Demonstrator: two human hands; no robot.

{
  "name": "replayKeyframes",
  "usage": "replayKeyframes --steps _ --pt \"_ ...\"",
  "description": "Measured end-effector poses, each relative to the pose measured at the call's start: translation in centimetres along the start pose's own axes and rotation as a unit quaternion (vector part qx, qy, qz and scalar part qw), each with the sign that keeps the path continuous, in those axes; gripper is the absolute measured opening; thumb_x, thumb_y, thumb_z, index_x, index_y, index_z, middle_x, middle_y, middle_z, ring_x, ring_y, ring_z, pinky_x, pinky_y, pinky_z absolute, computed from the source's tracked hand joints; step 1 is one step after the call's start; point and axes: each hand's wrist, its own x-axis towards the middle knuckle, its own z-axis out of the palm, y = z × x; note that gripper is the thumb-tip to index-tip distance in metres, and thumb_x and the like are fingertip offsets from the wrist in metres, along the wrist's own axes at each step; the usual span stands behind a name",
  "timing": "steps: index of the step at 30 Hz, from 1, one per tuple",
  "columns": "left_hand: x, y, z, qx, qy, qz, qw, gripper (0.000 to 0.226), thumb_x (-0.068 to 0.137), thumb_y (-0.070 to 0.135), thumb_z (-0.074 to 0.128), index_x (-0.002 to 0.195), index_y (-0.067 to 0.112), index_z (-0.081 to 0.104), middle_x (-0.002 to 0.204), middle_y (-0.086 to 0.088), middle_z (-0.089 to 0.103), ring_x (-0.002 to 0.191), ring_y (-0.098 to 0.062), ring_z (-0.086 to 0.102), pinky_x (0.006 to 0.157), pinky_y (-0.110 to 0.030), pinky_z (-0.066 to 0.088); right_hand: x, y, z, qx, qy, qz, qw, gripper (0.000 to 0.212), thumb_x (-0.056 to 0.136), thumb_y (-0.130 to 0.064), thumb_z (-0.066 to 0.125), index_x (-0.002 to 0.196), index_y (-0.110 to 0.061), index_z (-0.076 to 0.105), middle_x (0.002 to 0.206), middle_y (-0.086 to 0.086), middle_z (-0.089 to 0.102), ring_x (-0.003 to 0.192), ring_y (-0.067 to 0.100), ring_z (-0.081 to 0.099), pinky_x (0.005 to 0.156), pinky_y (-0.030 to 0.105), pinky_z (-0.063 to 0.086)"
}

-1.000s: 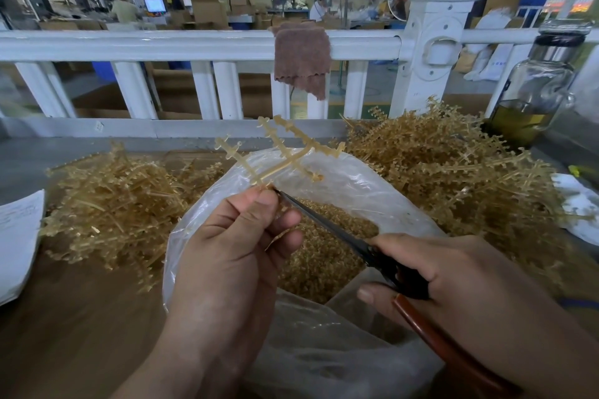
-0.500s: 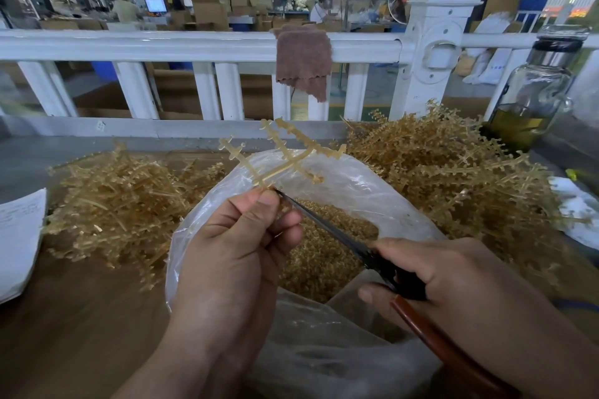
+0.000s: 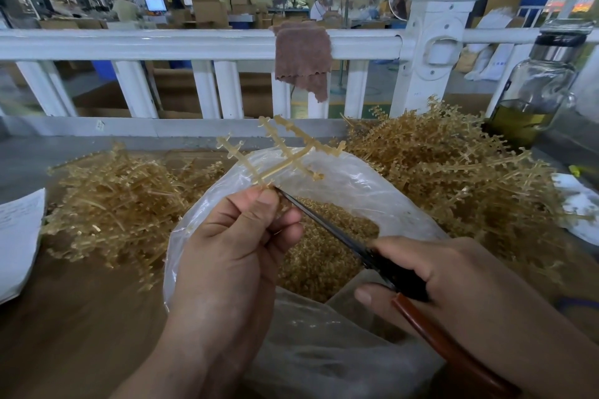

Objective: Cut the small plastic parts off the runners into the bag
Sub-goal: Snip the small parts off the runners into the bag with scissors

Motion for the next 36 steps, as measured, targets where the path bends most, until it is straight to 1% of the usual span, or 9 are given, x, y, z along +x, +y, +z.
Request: replayKeyframes --steps 8,10,13,17,22,26,30,33,36 --pt "-0.04 0.1 -0.03 0.0 -0.004 0.008 1.0 0.01 0.074 0.021 0.069 0.065 0.02 0.073 0.074 -0.005 0.068 0.067 -0.012 0.068 0.06 -0.021 0.057 -0.08 -0.37 -0.08 -0.014 0.002 0.003 1.0 0.042 0.082 -0.065 0.048 0.079 -0.025 0.059 0.062 -0.009 0.056 0.06 0.007 0.057 0.052 0.021 0.037" --pt "0.03 0.13 -0.03 0.003 -0.005 0.009 1.0 0.01 0.074 0.021 0.068 0.066 0.021 0.074 0.074 -0.005 0.068 0.067 -0.011 0.068 0.06 -0.021 0.057 -0.04 -0.43 0.02 -0.005 0.003 0.004 1.0 0.044 0.08 -0.068 0.046 0.079 -0.025 0.058 0.064 -0.009 0.057 0.06 0.007 0.057 0.052 0.02 0.038" --pt "0.2 0.11 -0.01 0.002 -0.001 0.01 1.0 0.009 0.074 0.021 0.068 0.068 0.019 0.073 0.074 -0.006 0.068 0.066 -0.011 0.068 0.06 -0.021 0.057 0.07 -0.39 0.13 0.011 -0.001 0.002 1.0 0.054 0.078 -0.075 0.044 0.083 -0.024 0.06 0.073 -0.011 0.059 0.06 0.006 0.057 0.05 0.016 0.037" --pt "0.28 -0.1 -0.19 0.011 0.007 0.012 1.0 0.006 0.073 0.021 0.07 0.069 0.017 0.071 0.077 -0.008 0.068 0.067 -0.013 0.068 0.06 -0.021 0.057 0.09 -0.33 0.24 -0.003 0.004 0.012 1.0 0.059 0.074 -0.078 0.039 0.087 -0.024 0.061 0.07 -0.008 0.059 0.061 0.009 0.058 0.051 0.021 0.037" --pt "0.27 -0.09 -0.37 0.02 0.001 0.011 1.0 0.006 0.072 0.022 0.07 0.068 0.019 0.073 0.077 -0.008 0.068 0.068 -0.013 0.068 0.061 -0.022 0.057 0.05 -0.48 0.19 -0.007 0.003 0.013 1.0 0.05 0.079 -0.07 0.046 0.085 -0.022 0.06 0.066 -0.006 0.058 0.063 0.009 0.058 0.053 0.022 0.038" --pt "0.17 0.02 -0.26 0.023 -0.013 0.017 0.999 0.009 0.075 0.021 0.068 0.067 0.02 0.073 0.072 -0.005 0.068 0.068 -0.012 0.068 0.062 -0.022 0.057 -0.03 -0.65 0.03 0.001 0.0 0.014 1.0 0.045 0.08 -0.065 0.051 0.081 -0.02 0.059 0.061 -0.004 0.056 0.059 0.011 0.057 0.051 0.021 0.035" --pt "0.09 0.03 -0.24 0.026 -0.007 0.034 0.999 0.004 0.075 0.018 0.067 0.076 0.017 0.064 0.075 -0.008 0.065 0.067 -0.015 0.068 0.059 -0.024 0.057 -0.09 -0.86 0.2 0.006 0.009 0.024 1.0 0.045 0.077 -0.068 0.048 0.086 -0.025 0.059 0.072 -0.011 0.059 0.064 0.006 0.057 0.055 0.021 0.039" --pt "0.13 0.1 -0.34 0.041 0.001 0.039 0.998 0.003 0.076 0.018 0.067 0.076 0.018 0.064 0.073 -0.01 0.066 0.065 -0.017 0.067 0.058 -0.026 0.057 -0.02 -0.81 0.26 0.002 0.005 0.024 1.0 0.047 0.076 -0.072 0.044 0.086 -0.028 0.056 0.076 -0.016 0.059 0.066 0.004 0.057 0.057 0.021 0.04" --pt "0.24 -0.02 -0.42 0.054 0.011 0.039 0.998 0.011 0.089 0.016 0.063 0.078 0.016 0.063 0.074 -0.009 0.067 0.066 -0.017 0.068 0.06 -0.027 0.058 0.01 -0.69 0.18 -0.007 0.002 0.019 1.0 0.051 0.075 -0.075 0.04 0.087 -0.029 0.058 0.079 -0.019 0.059 0.067 0.002 0.057 0.056 0.018 0.041"
